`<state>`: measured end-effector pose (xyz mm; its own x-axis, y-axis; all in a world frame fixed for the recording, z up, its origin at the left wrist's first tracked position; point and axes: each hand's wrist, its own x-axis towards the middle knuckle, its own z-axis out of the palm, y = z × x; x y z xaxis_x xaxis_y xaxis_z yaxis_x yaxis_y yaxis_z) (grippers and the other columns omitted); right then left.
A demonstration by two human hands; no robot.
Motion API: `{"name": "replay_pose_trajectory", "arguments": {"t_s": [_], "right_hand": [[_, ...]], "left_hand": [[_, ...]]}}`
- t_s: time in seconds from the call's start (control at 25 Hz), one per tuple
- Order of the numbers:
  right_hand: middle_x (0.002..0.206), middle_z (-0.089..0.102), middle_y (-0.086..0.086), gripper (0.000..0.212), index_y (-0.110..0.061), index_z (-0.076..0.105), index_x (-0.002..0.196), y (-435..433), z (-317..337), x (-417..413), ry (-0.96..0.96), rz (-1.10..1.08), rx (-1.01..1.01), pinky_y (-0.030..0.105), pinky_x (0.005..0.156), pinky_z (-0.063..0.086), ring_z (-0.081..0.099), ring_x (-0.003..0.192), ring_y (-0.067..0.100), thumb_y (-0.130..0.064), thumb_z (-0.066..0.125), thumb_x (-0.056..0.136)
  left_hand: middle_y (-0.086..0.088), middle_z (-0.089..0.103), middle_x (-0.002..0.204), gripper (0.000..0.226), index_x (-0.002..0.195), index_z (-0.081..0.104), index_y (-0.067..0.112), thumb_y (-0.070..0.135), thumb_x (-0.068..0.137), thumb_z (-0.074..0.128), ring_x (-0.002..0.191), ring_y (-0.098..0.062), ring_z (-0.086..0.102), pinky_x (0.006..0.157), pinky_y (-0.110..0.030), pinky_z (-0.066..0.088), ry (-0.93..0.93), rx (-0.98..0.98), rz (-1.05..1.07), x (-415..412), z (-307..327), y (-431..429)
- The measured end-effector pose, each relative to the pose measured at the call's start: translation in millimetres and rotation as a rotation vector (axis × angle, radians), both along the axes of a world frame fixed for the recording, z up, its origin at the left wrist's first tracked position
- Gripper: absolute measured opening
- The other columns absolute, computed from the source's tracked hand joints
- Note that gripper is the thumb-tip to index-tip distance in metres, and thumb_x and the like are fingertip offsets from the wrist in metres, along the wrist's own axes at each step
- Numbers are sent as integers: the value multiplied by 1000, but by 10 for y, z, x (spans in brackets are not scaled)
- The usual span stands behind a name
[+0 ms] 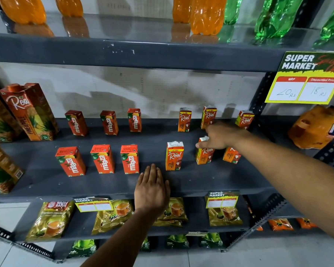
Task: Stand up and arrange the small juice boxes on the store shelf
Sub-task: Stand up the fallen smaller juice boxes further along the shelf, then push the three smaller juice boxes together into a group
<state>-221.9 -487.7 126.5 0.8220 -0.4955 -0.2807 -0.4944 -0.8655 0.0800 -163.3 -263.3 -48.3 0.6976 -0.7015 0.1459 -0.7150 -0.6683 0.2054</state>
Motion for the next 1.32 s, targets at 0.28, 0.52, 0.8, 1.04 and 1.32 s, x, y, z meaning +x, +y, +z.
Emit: {"name": "replay_pose_trajectory", "arguments": {"t_s": [0.28,0.52,0.8,1.04,1.32], "right_hand": [[151,40,10,111,-23,24,147,-292,80,-294,-336,-73,183,45,105,42,43,133,30,-84,55,61],[152,36,12,121,-24,20,150,-804,-435,-1116,-791,-438,557,47,111,36,38,137,28,-41,88,50],[127,62,18,65,-15,53,120,-938,-1018,-1143,-737,-454,915,40,97,46,62,101,16,-7,85,64],[105,68,-8,35,-26,61,112,-981,-1012,-792,-472,-197,852,38,101,44,62,104,11,-19,75,80],[127,60,5,59,-18,49,131,-907,-1124,-581,-400,-209,802,34,100,40,54,117,19,-20,77,79]], "left_hand": [[-11,19,158,74,147,16,8,51,91,39,145,-23,11,118,-38,8,165,-118,1,74,116,-13],[-3,41,147,110,149,10,24,40,67,83,134,-25,37,109,-45,35,687,-349,-4,351,386,-346],[6,64,96,54,108,55,24,18,65,86,90,-10,61,79,-25,45,756,-477,34,373,464,-618],[4,69,103,60,113,60,20,18,61,89,92,-9,65,89,-32,50,831,-456,-39,317,460,-1026],[7,70,98,60,113,62,14,4,59,87,87,-1,67,77,-15,52,927,-531,-58,297,378,-1194]]}}
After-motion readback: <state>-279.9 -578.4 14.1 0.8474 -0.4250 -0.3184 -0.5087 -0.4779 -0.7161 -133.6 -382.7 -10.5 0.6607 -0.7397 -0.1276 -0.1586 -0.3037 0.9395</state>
